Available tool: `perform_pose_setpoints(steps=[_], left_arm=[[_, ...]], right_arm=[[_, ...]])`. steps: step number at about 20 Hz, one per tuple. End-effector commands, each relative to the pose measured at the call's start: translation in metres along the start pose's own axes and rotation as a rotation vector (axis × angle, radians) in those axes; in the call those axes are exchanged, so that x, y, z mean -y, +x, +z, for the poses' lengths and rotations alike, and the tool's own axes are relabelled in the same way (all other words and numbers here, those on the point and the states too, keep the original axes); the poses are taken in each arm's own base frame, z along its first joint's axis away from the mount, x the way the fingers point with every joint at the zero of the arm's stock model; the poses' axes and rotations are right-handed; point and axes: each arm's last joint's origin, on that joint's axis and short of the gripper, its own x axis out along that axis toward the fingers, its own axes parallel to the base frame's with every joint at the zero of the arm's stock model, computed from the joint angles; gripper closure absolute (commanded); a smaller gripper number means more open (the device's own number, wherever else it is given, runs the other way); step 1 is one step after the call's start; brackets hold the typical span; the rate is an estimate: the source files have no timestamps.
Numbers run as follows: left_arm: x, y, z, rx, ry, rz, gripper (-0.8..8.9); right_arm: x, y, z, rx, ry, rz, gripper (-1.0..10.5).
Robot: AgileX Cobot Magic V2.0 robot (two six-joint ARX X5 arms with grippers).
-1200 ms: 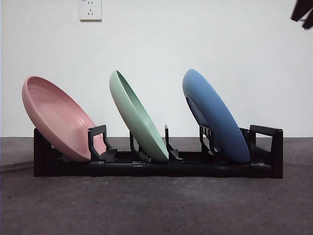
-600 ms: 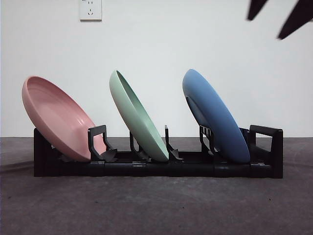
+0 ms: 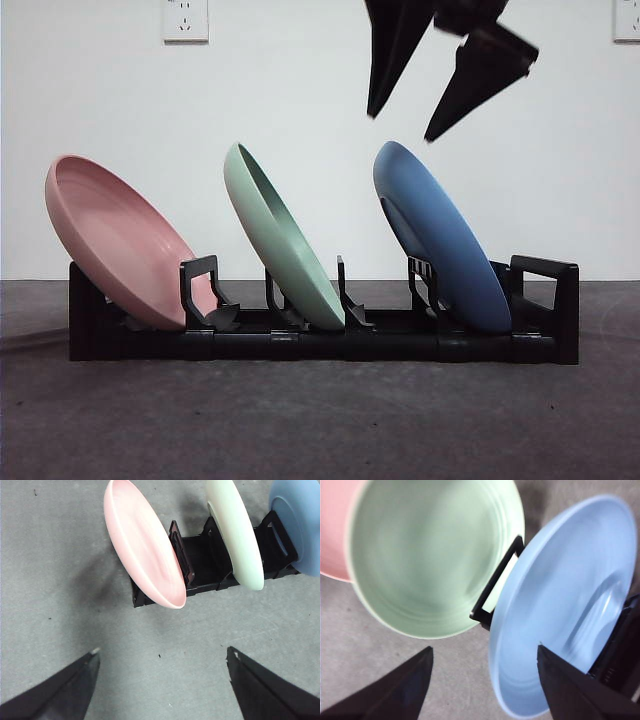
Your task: Place the plate
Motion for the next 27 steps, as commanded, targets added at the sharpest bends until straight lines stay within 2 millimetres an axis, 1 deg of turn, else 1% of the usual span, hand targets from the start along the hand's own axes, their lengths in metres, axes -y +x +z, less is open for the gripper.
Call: perform_pose_setpoints(steps=[1,4,6,10,14,16,19,21,24,27], left_arm=[[0.001,-0.004,0.005,0.022,0.006,-0.003,4.07],[0.001,-0.004,0.005,0.022,0.007,-0.003,4.07],[0.001,-0.004,0.005,0.022,0.007,-0.003,4.07],[0.001,-0.004,0.005,0.022,0.007,-0.003,4.07],[0.001,-0.004,0.005,0.022,0.007,-0.003,4.07],[0.001,-0.004,0.005,0.022,0.007,-0.003,4.07],[0.001,-0.004,0.005,0.022,0.008,-0.003,4.07],[0.001,-0.004,0.005,0.022,0.010,-0.004,4.07],[0.001,-0.004,0.005,0.022,0.012,-0.004,4.07],[0.001,-0.004,0.005,0.022,0.012,-0.004,4.07]], right_arm=[[-0.001,0.013,0.007,-0.005,-0.031,-0.003,6.3],[0.001,0.025,0.010,-0.011,-0.044,-0.007,7.4],[0.002,0.028,0.010,-0.016,-0.044,-0.023,8.1],[0.002,0.031,0.011,-0.018,-0.049,-0.022,9.2],[0.001,0.030,0.011,-0.014,-0.057,-0.019,9.3],[-0.001,0.026,0.012,-0.007,-0.067,-0.015,9.3],[-0.007,0.009,0.015,0.028,-0.076,0.072,9.3],[-0.012,-0.010,0.018,0.068,-0.087,0.124,9.3],[-0.021,-0.041,0.022,0.126,-0.110,0.149,9.3],[-0.034,-0.068,0.016,0.162,-0.148,0.172,9.3]])
